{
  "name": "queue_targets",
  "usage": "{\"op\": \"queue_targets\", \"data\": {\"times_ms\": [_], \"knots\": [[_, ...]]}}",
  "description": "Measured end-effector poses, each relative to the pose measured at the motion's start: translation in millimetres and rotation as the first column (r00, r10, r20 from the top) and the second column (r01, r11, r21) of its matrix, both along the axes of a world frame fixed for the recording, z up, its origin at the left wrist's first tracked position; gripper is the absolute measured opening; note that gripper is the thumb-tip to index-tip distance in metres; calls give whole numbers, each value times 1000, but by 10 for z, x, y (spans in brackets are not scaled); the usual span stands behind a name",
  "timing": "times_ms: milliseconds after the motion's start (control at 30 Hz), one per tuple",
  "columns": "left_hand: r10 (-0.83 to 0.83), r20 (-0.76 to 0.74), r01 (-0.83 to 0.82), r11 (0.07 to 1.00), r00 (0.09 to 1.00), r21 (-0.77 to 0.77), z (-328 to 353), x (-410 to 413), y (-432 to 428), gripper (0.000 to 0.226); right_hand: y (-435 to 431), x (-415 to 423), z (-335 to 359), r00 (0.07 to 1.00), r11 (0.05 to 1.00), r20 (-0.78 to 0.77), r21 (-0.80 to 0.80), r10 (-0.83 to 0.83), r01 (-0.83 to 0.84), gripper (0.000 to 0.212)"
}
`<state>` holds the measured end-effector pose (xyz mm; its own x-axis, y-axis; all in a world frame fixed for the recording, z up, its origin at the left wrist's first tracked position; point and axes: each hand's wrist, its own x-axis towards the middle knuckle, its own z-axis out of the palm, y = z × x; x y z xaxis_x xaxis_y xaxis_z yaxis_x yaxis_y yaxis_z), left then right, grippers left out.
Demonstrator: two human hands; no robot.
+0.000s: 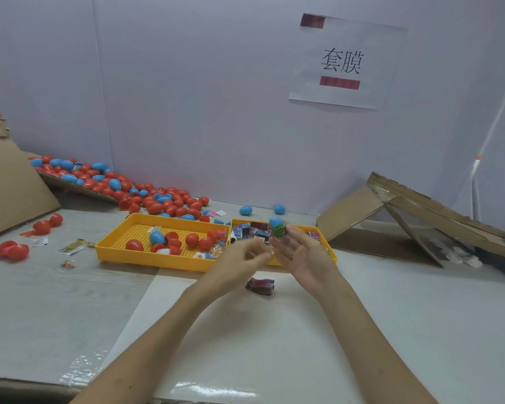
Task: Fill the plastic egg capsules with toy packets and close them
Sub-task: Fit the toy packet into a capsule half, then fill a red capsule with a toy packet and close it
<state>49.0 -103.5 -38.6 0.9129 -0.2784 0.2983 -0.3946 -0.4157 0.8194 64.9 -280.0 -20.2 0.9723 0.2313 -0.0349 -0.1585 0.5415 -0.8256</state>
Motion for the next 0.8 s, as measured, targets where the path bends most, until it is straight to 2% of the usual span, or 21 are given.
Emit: {"op": "queue_targets", "data": {"times_ms": [67, 133, 167, 233, 300, 367, 433, 500, 567, 667, 733, 800], "knots": [[-110, -45, 118, 958, 993, 261, -62, -16, 3, 13, -66, 86, 48, 998, 998, -66, -55, -17, 14, 40], [-135, -87, 159, 891, 987, 426, -106, -18, 20, 27, -174, 215, 211, 993, 998, -109, -49, -46, 40, 30], [-138, -95, 167, 875, 986, 454, -107, -16, 28, 31, -275, 289, 344, 991, 996, -102, -14, -85, 84, 31], [-156, -88, 179, 880, 984, 439, -99, 0, 49, 35, -581, 466, 670, 974, 961, -51, 159, -221, 226, 37], [-169, -63, 180, 892, 984, 415, -100, 23, 65, 39, -944, 622, 969, 935, 866, -43, 366, -351, 342, 46], [-158, -46, 163, 897, 986, 410, -119, 47, 80, 41, -1175, 683, 1093, 917, 806, -102, 447, -387, 390, 54], [-150, -38, 152, 899, 988, 411, -137, 73, 79, 43, -1167, 653, 999, 912, 871, -83, 271, -403, 410, 51], [-145, -25, 142, 903, 989, 405, -159, 88, 74, 47, -968, 538, 754, 915, 915, 53, -23, -401, 402, 34], [-125, -21, 123, 913, 992, 388, -175, 87, 83, 53, -695, 347, 478, 928, 892, 223, -281, -297, 353, 23], [-103, -13, 101, 923, 995, 372, -191, 99, 90, 64, -365, 94, 46, 904, 777, 413, -532, -107, 335, 36], [-97, -14, 96, 930, 995, 354, -191, 105, 97, 71, -204, 0, -185, 848, 644, 529, -659, 30, 388, 47], [-105, -17, 104, 934, 994, 343, -182, 116, 113, 72, -107, -38, -312, 798, 519, 576, -743, 176, 422, 54]]}}
